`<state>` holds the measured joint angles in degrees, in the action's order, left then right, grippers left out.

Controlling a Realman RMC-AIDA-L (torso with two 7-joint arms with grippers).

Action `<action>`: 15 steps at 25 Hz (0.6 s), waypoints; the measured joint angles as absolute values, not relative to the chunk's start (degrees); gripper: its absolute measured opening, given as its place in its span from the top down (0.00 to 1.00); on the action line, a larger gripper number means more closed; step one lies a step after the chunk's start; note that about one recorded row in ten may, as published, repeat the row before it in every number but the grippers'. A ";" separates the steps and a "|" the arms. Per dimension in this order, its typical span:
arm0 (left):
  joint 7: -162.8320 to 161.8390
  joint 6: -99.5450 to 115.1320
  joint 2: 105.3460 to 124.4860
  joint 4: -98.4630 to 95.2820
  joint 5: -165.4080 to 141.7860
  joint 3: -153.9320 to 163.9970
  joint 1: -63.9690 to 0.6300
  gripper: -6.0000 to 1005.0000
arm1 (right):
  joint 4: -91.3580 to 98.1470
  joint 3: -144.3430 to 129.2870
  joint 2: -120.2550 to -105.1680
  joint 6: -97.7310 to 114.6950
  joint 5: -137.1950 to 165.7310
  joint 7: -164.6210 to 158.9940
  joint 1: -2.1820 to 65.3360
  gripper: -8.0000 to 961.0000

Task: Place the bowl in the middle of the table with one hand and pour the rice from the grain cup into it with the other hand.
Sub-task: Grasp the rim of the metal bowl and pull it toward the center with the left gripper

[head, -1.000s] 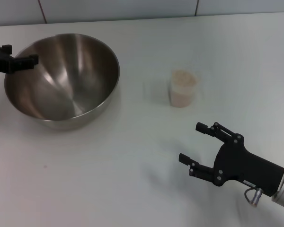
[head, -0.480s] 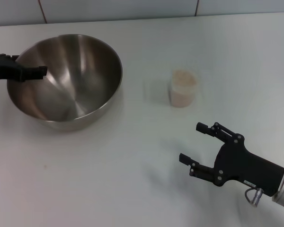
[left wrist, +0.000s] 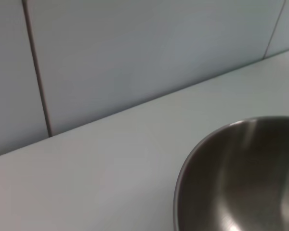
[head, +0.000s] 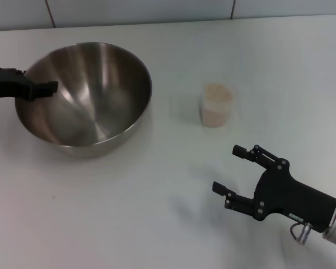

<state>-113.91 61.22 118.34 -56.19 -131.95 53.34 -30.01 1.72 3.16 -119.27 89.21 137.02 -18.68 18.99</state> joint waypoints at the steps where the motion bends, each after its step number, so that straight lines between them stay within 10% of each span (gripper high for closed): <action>1: -113.91 61.04 118.34 -55.95 -132.81 53.36 -30.33 0.27 | 1.72 3.16 -119.27 89.21 137.02 -18.68 18.99 0.14; 15: -114.66 61.01 118.37 -54.45 -135.20 53.09 -32.51 0.71 | 1.72 3.16 -119.27 89.21 137.02 -18.80 18.98 0.14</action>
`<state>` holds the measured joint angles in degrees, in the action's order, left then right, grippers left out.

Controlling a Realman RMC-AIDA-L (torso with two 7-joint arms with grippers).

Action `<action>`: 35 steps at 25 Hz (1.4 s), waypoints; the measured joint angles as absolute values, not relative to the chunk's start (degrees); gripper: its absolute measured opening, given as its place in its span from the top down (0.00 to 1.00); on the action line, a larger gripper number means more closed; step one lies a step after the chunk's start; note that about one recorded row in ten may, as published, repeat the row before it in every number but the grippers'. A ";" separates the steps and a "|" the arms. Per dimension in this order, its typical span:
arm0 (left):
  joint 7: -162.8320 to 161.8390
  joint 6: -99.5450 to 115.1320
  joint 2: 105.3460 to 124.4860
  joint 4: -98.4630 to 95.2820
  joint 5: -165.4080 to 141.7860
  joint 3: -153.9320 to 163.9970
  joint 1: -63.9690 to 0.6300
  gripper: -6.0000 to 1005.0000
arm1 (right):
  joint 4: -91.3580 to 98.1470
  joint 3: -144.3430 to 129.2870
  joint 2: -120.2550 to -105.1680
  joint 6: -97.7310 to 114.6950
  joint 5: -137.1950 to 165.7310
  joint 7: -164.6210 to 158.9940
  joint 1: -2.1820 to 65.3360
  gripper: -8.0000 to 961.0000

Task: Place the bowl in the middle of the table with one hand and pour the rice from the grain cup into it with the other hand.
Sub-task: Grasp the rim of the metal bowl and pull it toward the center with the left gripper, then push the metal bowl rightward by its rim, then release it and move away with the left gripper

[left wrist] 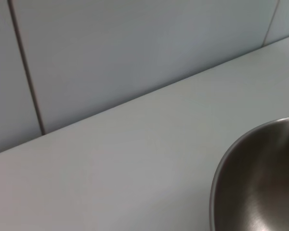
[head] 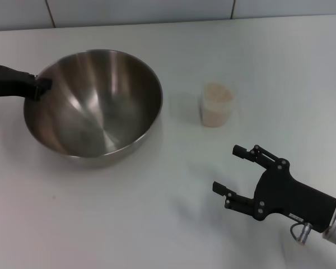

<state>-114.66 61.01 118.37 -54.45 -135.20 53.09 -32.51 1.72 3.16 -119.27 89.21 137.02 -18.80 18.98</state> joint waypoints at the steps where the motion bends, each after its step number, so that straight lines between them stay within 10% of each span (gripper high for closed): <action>1: -114.68 61.01 118.35 -54.18 -135.23 53.12 -32.71 0.74 | 1.71 3.16 -119.27 89.21 137.02 -18.80 18.99 0.14; 5: -115.17 62.18 118.33 -54.05 -135.16 52.67 -33.13 0.91 | 1.64 3.16 -119.27 89.20 137.02 -18.81 19.01 0.14; 35: -114.69 66.83 118.45 -46.91 -131.83 51.31 -39.56 0.94 | 1.49 3.16 -119.27 88.59 137.02 -18.80 19.71 0.14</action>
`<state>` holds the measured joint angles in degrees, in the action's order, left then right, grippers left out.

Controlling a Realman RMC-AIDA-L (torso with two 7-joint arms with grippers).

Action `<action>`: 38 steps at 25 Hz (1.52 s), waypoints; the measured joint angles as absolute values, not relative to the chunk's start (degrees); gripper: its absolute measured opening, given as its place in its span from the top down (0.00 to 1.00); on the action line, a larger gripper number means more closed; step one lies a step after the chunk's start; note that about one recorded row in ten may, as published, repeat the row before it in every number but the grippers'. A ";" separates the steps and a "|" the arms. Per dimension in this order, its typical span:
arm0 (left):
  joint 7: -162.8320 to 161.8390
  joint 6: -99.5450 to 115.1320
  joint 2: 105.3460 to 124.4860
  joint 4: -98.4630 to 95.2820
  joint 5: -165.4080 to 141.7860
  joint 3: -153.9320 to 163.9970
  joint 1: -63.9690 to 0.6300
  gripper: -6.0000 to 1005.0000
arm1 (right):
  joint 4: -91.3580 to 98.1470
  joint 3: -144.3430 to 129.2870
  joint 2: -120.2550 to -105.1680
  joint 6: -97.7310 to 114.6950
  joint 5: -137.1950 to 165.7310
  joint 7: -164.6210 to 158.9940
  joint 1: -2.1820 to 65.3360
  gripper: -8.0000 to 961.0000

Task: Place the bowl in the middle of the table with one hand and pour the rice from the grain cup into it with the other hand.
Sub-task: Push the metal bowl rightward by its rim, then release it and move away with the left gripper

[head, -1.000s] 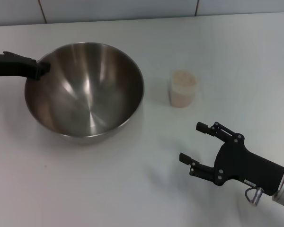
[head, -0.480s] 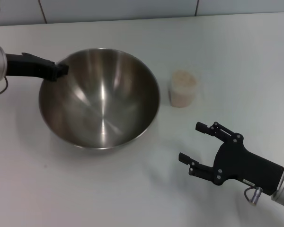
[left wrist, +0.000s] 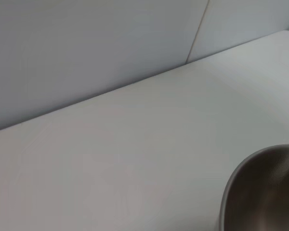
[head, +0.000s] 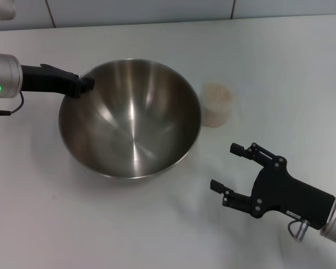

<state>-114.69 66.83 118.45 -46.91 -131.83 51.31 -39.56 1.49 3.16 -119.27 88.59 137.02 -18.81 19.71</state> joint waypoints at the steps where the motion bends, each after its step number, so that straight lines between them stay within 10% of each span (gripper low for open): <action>1: -114.54 66.67 118.48 -46.79 -131.52 51.30 -39.56 0.93 | 1.49 3.16 -119.27 88.59 137.02 -18.80 19.71 0.14; 25: -112.39 70.85 118.33 -47.49 -126.09 51.16 -38.90 0.70 | 1.49 3.16 -119.27 88.59 137.02 -18.81 19.68 0.14; 38: -83.48 81.10 118.01 -62.46 -99.29 50.94 -20.07 0.23 | 1.49 3.56 -119.26 88.43 136.79 -18.81 19.69 0.14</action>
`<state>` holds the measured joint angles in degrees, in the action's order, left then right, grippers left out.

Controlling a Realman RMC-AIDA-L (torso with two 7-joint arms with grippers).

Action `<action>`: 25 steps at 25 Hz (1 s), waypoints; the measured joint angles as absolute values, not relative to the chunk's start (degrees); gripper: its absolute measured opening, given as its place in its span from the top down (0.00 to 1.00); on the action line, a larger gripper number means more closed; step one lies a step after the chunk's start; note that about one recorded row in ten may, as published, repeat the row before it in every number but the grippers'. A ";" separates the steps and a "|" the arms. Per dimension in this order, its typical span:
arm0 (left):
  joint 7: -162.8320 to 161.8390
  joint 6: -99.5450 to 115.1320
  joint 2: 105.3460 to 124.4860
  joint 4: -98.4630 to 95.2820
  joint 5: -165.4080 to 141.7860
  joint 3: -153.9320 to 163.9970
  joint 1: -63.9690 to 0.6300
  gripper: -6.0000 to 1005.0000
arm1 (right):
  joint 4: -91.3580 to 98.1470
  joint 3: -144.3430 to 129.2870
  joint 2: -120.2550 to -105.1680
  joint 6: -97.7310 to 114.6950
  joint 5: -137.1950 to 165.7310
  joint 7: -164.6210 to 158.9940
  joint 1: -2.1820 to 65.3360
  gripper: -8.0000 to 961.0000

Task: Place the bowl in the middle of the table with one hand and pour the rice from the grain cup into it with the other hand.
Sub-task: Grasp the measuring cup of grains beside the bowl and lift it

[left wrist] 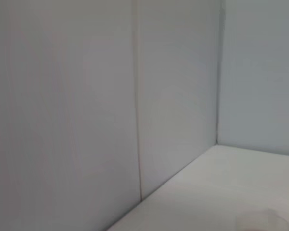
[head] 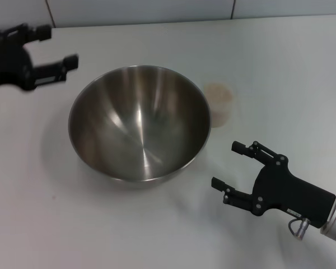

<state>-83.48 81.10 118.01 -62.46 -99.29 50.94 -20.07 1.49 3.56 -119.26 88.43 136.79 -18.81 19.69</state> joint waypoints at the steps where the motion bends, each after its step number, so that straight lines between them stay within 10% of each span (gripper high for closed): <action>1: -79.53 82.10 118.04 -61.83 -97.44 50.95 -18.52 0.22 | 1.49 3.60 -119.26 88.42 136.76 -18.81 19.69 0.14; 25: -41.62 89.47 114.77 -26.75 -96.58 44.27 -9.63 0.17 | -3.19 28.58 -119.62 80.68 136.40 -18.32 16.54 0.14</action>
<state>-41.62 89.47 114.77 -26.75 -96.58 44.27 -9.63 -3.19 28.58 -119.62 80.68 136.40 -18.32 16.54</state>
